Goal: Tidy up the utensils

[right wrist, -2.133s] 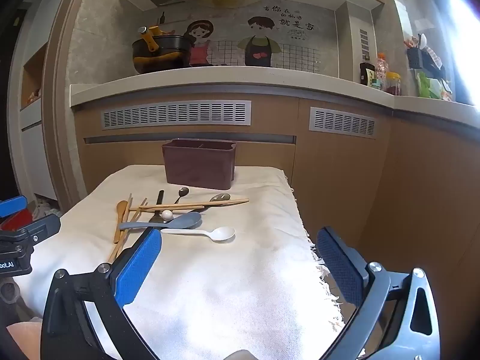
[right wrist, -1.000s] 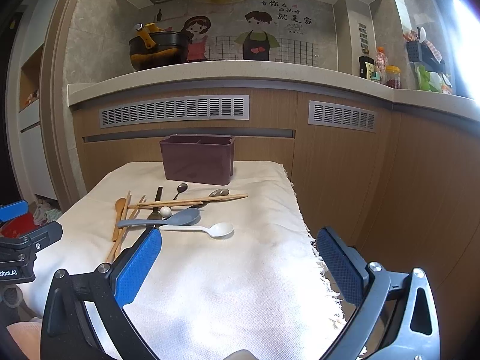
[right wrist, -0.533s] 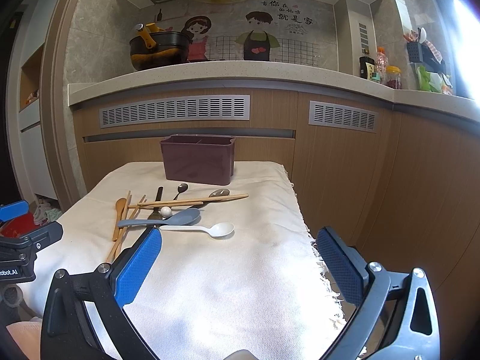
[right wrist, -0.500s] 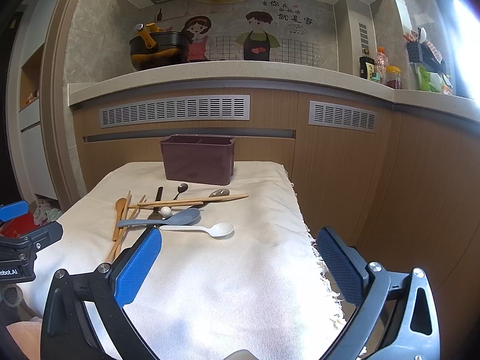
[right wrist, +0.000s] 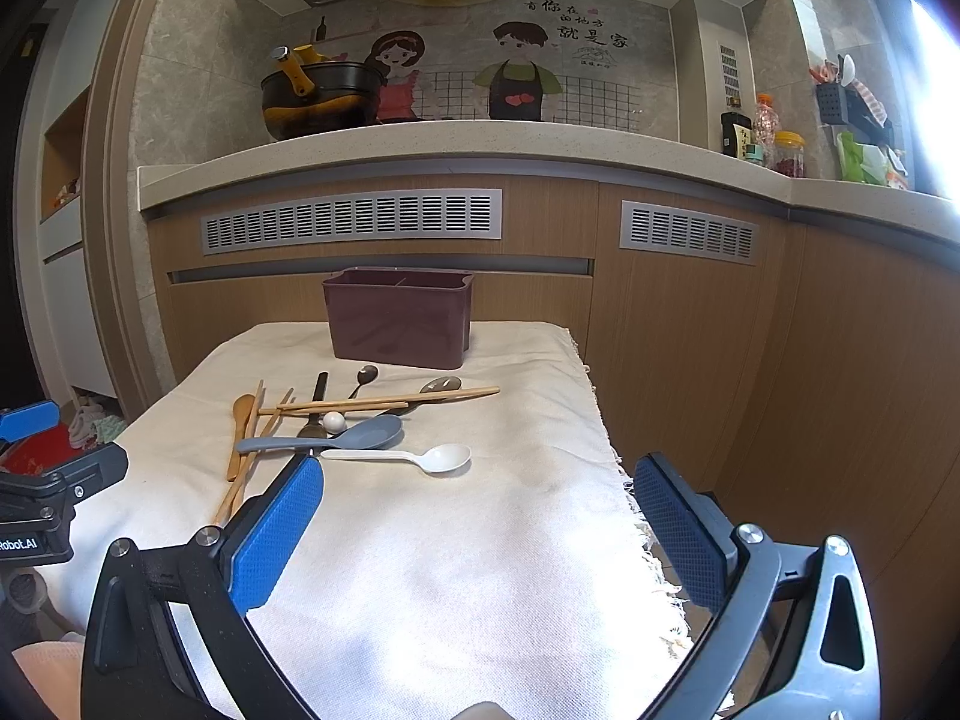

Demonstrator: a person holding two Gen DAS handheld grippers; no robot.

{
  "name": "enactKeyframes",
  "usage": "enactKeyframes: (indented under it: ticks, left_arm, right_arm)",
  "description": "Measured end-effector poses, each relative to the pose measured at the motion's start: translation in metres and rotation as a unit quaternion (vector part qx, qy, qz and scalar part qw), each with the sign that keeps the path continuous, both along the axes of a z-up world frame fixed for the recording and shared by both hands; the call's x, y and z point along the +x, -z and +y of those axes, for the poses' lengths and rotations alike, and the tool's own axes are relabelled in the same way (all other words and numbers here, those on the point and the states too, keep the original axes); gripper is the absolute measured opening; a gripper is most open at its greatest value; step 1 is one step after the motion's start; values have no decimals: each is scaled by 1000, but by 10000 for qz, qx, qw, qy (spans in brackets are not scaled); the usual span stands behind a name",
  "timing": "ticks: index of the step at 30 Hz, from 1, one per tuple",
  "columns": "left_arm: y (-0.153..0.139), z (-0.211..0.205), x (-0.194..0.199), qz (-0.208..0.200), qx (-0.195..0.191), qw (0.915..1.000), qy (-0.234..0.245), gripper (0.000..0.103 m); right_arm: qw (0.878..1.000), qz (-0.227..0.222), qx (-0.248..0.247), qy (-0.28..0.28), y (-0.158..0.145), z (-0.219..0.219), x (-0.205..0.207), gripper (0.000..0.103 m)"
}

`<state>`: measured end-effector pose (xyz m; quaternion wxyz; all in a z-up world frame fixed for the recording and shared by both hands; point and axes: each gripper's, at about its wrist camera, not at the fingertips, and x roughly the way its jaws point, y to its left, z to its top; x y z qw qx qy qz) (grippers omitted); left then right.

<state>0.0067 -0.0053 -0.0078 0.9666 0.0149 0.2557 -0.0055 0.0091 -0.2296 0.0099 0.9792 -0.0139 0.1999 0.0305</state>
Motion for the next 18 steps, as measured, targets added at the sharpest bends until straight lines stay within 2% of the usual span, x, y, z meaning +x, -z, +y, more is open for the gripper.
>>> enactKeyframes:
  ticks: [18]
  left_arm:
    - [-2,5,-2,17,-4,10000,-37,103]
  right_arm:
    - [10000,3,-6,-1,0,0,1,103]
